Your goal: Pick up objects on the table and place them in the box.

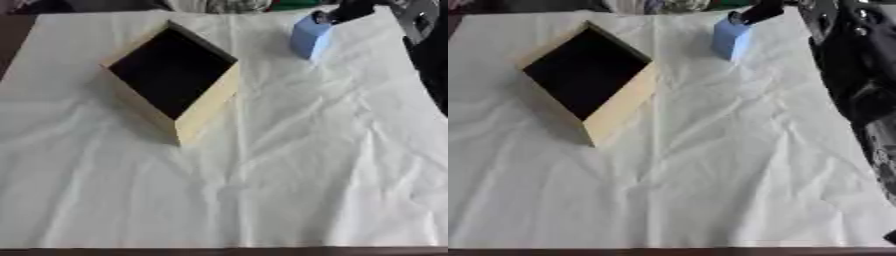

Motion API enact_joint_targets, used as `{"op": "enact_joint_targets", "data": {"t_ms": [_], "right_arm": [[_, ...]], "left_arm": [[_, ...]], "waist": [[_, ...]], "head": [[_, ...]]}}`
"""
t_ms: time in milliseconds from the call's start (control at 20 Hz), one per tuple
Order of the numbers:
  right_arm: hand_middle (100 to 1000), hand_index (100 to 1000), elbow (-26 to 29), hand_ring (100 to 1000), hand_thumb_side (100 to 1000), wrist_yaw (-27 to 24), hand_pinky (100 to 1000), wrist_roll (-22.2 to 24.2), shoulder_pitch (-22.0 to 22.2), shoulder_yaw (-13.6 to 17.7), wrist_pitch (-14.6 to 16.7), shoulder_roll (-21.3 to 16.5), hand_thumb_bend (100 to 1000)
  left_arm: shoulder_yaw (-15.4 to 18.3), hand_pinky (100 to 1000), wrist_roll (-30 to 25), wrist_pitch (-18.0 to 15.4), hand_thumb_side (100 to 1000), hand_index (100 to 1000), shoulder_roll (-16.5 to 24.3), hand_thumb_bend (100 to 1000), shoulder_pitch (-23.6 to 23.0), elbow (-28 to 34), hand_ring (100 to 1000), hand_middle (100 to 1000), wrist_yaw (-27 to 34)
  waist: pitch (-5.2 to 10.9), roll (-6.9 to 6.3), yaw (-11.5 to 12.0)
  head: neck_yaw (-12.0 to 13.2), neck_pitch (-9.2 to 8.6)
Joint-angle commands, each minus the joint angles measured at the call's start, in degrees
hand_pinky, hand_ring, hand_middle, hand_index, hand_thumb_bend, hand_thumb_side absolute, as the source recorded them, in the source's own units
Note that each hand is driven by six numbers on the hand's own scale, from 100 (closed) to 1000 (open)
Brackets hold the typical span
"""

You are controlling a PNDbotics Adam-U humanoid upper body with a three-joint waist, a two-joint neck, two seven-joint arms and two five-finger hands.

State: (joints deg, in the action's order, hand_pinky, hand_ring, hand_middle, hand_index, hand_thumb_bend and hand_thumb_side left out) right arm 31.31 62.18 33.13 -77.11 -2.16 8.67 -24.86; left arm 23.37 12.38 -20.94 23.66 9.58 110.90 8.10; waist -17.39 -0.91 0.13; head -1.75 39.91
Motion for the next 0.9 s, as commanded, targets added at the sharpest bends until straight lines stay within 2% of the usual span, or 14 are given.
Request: {"op": "enact_joint_targets", "data": {"t_ms": [50,500,900], "right_arm": [[901,990,0.0,912,884,1.1,899,-0.7,-1.5,0.3,-1.2,-0.5,198],[907,994,-0.2,921,927,1.3,901,-1.4,-1.4,0.0,-3.0,-0.2,193],[903,988,-0.2,918,906,0.9,895,-1.1,-1.2,0.0,-3.3,0.1,188]], "left_arm": [[0.5,682,-0.3,-0.1,125,754,0.8,326,0.2,0.7,628,641,0.4],[0.8,681,-0.2,-0.3,124,752,0.5,320,-0.1,0.6,628,640,0.3],[1.0,682,-0.4,-0.5,118,750,0.2,309,-0.1,0.4,627,640,0.1]], "waist": [[1.19,0.56,0.2],[0.71,0.4,0.2],[-0.38,0.17,0.1]], "head": [[-0.3,-1.03],[-0.4,-4.2],[-0.7,-4.74]]}}
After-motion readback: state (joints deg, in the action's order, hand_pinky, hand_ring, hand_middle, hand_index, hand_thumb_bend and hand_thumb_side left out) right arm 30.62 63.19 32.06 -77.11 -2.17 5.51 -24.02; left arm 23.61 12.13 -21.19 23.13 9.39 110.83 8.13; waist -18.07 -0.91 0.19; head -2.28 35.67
